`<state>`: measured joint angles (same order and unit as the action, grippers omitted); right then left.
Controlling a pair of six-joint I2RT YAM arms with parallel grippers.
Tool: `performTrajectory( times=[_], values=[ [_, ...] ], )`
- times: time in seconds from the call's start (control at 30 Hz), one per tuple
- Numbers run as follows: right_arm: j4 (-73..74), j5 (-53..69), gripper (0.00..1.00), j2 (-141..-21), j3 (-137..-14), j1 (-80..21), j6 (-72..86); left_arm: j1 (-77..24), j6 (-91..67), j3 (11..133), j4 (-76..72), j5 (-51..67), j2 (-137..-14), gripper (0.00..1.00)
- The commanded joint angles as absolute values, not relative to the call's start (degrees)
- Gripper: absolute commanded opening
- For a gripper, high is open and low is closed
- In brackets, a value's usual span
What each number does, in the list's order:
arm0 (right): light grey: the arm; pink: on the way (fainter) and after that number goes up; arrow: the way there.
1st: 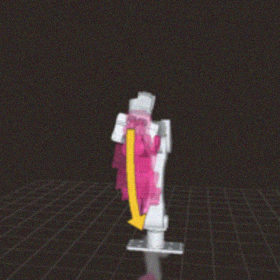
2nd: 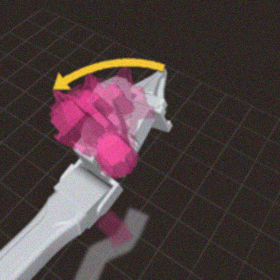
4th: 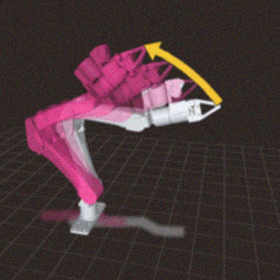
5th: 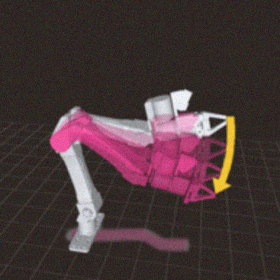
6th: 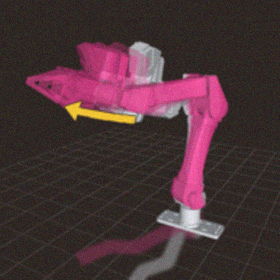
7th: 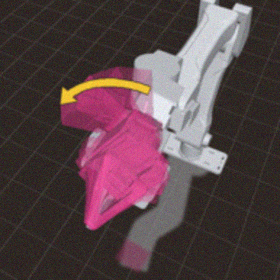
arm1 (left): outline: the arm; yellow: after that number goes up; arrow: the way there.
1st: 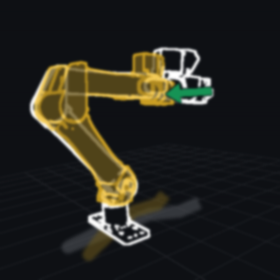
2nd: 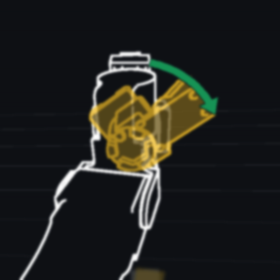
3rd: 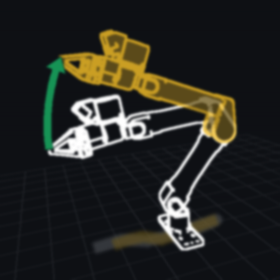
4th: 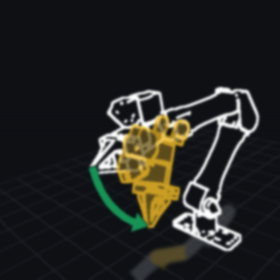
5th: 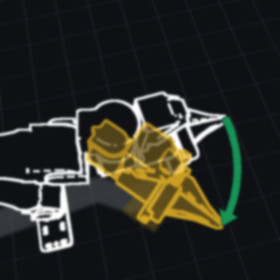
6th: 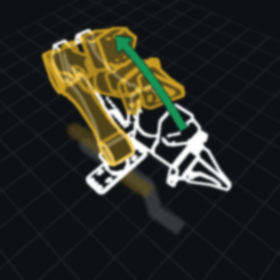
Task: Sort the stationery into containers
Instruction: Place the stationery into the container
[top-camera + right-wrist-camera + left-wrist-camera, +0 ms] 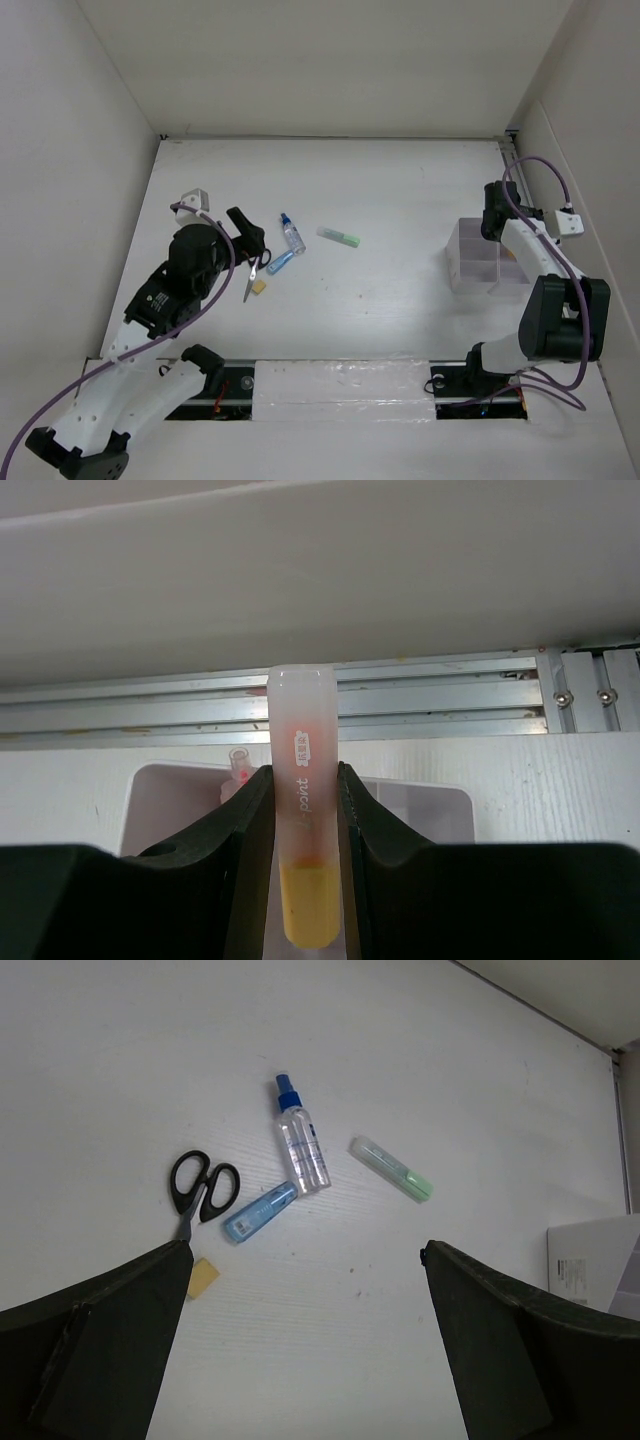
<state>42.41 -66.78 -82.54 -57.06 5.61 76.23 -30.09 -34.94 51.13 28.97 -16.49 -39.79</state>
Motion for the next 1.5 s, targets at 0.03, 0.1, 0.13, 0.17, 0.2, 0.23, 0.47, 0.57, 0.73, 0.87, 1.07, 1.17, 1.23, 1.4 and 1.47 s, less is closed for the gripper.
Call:
performTrajectory(
  times=[0.03, 0.1, 0.13, 0.17, 0.2, 0.23, 0.47, 0.57, 0.73, 0.87, 1.07, 1.17, 1.23, 1.4, 1.47],
  values=[
    [38.32, -66.88, 0.05, -80.78, -57.04, 5.45, 73.92, -29.88, -34.10, 51.94, 28.12, -16.26, -38.32, 1.00],
    [37.54, -66.28, 0.08, -80.77, -57.04, 5.45, 72.69, -29.88, -34.10, 51.94, 28.12, -16.26, -38.32, 1.00],
    [37.53, -66.27, 0.11, -80.77, -57.04, 5.45, 72.69, -29.88, -34.10, 51.94, 27.60, -16.26, -38.32, 1.00],
    [37.53, -66.27, 0.12, -80.77, -57.04, 4.93, 72.69, -29.88, -34.10, 51.94, 27.60, -16.26, -38.32, 1.00],
    [37.53, -66.27, 0.14, -80.77, -56.52, 4.92, 72.69, -29.88, -33.58, 51.94, 27.60, -16.26, -38.32, 1.00],
    [37.53, -66.27, 0.18, -80.77, -56.51, 4.40, 72.69, -29.88, -33.57, 51.94, 27.60, -16.26, -38.32, 1.00],
    [38.76, -66.97, 0.28, -81.30, -57.04, 2.64, 73.30, -29.88, -33.57, 51.94, 27.60, -16.26, -38.32, 1.00],
    [39.29, -67.49, 0.31, -81.30, -57.04, 2.11, 73.82, -29.88, -33.57, 51.94, 27.60, -16.26, -38.32, 1.00],
    [39.81, -67.50, 0.37, -81.30, -57.04, 1.49, 73.83, -29.88, -33.57, 51.94, 27.60, -16.26, -38.32, 1.00],
    [42.36, -68.03, 0.43, -82.35, -58.18, 1.49, 75.40, -29.88, -33.57, 51.94, 27.60, -16.26, -38.32, 1.00],
    [48.06, -69.87, 0.61, -83.58, -59.24, -0.78, 80.94, -29.88, -33.57, 51.94, 27.60, -16.26, -38.32, 1.00],
    [50.98, -71.54, 0.62, -81.31, -59.77, -4.12, 84.29, -29.88, -33.57, 51.94, 27.60, -15.74, -38.32, 1.00],
    [51.86, -72.07, 0.63, -79.20, -60.37, -8.07, 84.29, -29.88, -33.57, 51.94, 27.60, -15.73, -38.32, 1.00],
    [43.90, -69.19, 0.73, -71.12, -61.79, -16.07, 66.73, -29.88, -33.57, 51.94, 27.60, -15.73, -38.93, 1.00],
    [32.47, -62.17, 0.75, -69.70, -61.79, -19.85, 57.79, -29.88, -33.57, 51.94, 27.60, -15.73, -39.63, 1.00]
  ],
)
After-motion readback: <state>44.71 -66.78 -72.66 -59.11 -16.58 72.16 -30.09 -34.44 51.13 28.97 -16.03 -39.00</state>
